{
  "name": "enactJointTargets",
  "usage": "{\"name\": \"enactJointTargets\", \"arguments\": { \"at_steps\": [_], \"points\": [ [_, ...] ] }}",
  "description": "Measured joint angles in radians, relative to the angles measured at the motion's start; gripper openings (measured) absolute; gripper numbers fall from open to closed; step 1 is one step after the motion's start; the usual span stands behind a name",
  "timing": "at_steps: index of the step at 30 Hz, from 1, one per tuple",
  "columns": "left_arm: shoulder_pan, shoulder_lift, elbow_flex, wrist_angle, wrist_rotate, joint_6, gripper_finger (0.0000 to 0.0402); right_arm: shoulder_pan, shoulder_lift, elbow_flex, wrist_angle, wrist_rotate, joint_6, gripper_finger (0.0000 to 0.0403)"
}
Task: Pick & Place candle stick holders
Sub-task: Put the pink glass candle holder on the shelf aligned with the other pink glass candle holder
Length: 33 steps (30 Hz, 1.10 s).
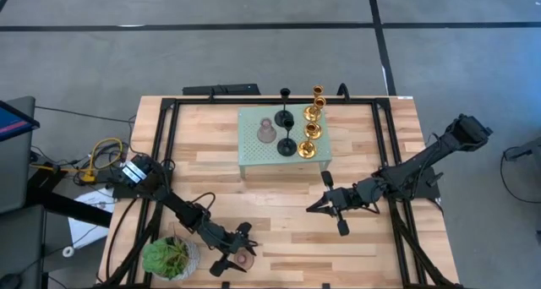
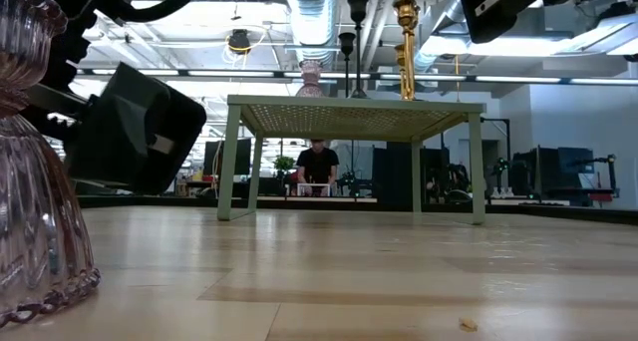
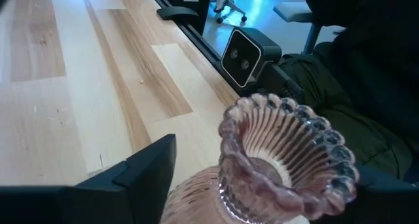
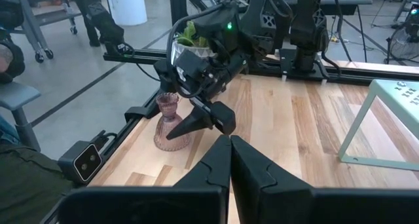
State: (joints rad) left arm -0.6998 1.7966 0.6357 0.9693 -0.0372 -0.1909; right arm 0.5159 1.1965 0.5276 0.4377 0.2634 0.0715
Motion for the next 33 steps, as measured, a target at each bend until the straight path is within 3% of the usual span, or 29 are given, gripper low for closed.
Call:
{"name": "enactJointTargets", "arguments": {
  "at_steps": [7, 12, 33],
  "points": [
    [0.0, 0.0, 0.0, 0.001, 0.0, 0.0, 0.021, 0.0, 0.0, 0.0, -0.003, 0.0, 0.0, 0.0],
    [0.0, 0.0, 0.0, 0.008, -0.001, 0.0, 0.0184, 0.0, 0.0, 0.0, -0.003, 0.0, 0.0, 0.0],
    [0.006, -0.001, 0.0, 0.017, -0.022, 0.002, 0.0175, 0.0, 0.0, 0.0, -0.004, 0.0, 0.0, 0.0]
  ]
}}
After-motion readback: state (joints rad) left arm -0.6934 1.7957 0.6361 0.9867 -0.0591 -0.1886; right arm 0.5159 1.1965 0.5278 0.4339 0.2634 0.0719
